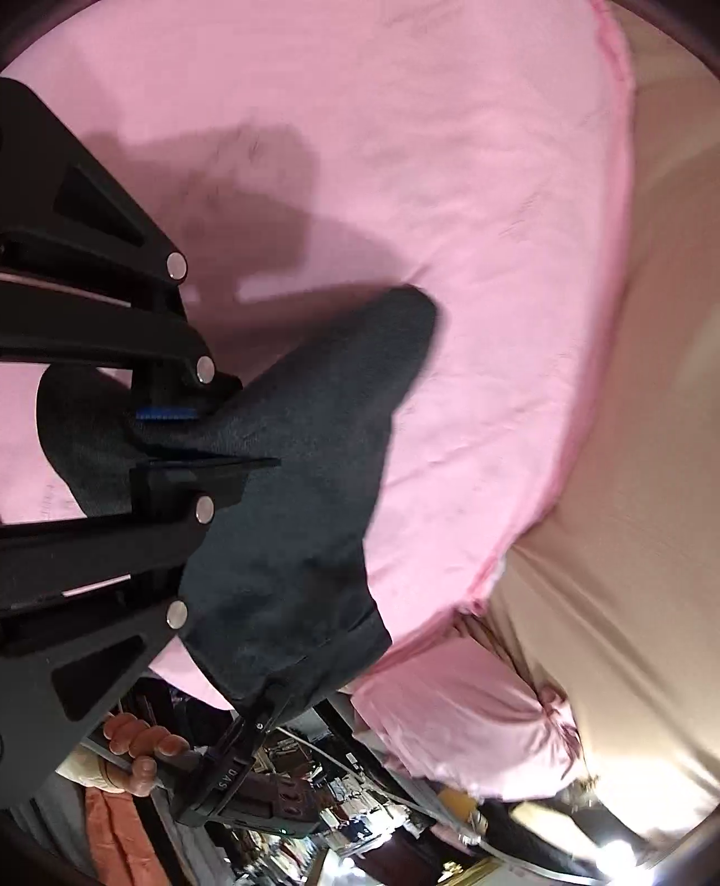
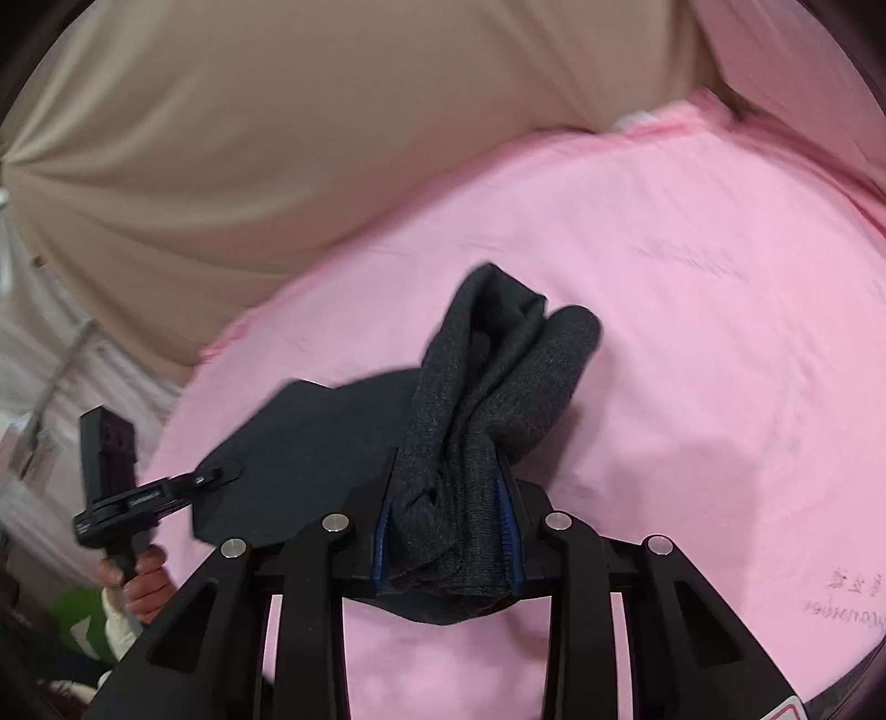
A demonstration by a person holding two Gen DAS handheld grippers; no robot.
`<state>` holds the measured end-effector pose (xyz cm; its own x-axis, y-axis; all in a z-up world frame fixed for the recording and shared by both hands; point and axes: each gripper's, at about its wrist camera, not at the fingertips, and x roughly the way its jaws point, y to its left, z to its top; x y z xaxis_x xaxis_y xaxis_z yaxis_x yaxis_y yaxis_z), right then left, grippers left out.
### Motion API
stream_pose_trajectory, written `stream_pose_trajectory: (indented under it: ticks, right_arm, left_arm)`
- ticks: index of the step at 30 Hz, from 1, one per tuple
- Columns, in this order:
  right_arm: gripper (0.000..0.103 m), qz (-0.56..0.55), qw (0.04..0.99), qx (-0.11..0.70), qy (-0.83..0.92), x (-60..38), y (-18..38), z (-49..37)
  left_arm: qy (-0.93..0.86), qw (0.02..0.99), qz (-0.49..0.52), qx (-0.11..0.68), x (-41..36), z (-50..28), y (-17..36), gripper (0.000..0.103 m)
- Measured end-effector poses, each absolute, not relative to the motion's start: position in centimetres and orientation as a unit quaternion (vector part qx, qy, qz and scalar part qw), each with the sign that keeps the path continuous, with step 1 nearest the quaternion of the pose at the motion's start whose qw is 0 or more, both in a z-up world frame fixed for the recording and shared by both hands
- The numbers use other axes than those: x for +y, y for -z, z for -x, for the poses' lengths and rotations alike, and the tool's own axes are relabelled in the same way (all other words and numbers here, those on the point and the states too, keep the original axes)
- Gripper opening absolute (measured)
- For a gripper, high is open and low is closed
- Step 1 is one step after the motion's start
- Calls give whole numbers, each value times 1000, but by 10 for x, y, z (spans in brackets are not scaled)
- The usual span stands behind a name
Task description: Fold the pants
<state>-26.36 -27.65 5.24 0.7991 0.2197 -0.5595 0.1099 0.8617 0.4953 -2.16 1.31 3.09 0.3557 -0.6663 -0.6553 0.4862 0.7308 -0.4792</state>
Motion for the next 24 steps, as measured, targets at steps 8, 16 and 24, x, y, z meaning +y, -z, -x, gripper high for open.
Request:
stream_pose_trajectory:
  ticks: [8,16,24]
  right_arm:
    - [35,-246,876,414,-14,-210,35,239]
    - [73,-168,923,344,28,-208,-37,237]
    - [72,-147,896,419,22,-201,-2,145]
  left_arm:
    - [263,828,45,493,102,56,7,13]
    - [275,839,93,460,107,49,-13,66]
    - [249,824,200,468,145,20,-9,77]
